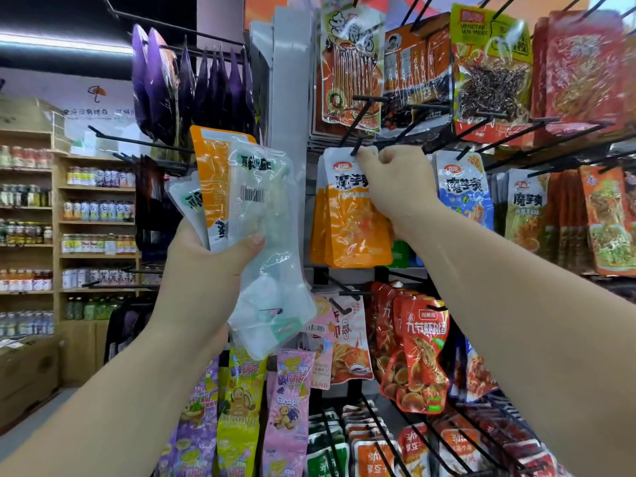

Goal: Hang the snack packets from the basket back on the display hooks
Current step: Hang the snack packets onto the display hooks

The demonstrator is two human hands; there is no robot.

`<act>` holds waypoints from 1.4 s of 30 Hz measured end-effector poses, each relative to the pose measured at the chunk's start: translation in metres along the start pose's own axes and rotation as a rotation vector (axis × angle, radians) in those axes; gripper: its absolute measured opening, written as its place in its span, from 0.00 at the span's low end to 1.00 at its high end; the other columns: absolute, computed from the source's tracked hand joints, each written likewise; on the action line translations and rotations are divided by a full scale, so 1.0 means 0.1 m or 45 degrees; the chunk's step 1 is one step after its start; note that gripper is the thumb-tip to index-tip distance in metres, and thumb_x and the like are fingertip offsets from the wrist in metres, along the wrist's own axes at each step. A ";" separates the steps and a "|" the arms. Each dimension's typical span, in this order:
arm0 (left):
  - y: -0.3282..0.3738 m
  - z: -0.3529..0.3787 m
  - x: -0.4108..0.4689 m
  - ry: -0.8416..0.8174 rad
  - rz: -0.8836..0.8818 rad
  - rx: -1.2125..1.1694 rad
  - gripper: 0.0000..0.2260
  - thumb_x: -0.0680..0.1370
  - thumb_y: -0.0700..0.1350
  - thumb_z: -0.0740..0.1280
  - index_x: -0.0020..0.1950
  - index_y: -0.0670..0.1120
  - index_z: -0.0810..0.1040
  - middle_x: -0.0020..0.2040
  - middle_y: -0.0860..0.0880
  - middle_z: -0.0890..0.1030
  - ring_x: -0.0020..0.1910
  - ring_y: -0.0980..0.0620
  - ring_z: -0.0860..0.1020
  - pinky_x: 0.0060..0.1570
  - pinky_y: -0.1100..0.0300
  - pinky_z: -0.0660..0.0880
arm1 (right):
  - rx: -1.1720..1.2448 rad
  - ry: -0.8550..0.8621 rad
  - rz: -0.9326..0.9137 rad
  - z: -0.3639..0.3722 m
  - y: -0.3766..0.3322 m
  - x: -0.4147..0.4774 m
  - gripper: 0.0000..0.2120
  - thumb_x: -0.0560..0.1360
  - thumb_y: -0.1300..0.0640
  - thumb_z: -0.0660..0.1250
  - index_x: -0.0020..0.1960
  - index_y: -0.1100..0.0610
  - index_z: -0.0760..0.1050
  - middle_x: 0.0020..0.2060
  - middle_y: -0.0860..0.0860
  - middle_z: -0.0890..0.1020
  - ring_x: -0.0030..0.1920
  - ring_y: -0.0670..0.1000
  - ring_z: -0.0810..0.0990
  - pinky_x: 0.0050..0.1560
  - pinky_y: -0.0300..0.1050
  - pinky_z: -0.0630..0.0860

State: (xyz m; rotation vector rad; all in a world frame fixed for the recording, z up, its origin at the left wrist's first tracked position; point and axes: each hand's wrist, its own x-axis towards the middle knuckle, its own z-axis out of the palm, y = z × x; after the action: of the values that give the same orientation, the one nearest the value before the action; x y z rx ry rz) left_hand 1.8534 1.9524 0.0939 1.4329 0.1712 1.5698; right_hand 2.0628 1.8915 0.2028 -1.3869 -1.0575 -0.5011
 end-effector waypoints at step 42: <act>-0.18 0.01 -1.05 -0.280 -0.544 -0.360 0.10 0.78 0.38 0.68 0.56 0.47 0.83 0.51 0.43 0.88 0.46 0.43 0.88 0.40 0.51 0.85 | 0.457 -0.349 0.400 -0.44 0.07 -2.15 0.22 0.70 0.59 0.80 0.60 0.52 0.75 0.47 0.52 0.88 0.46 0.53 0.88 0.48 0.56 0.85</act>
State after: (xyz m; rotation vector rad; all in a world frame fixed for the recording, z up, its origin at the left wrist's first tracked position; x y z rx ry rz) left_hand 1.8472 1.8870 0.0103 1.2371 0.1097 1.0363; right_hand 1.9780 1.7897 0.0280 -1.2870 -1.0598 0.1105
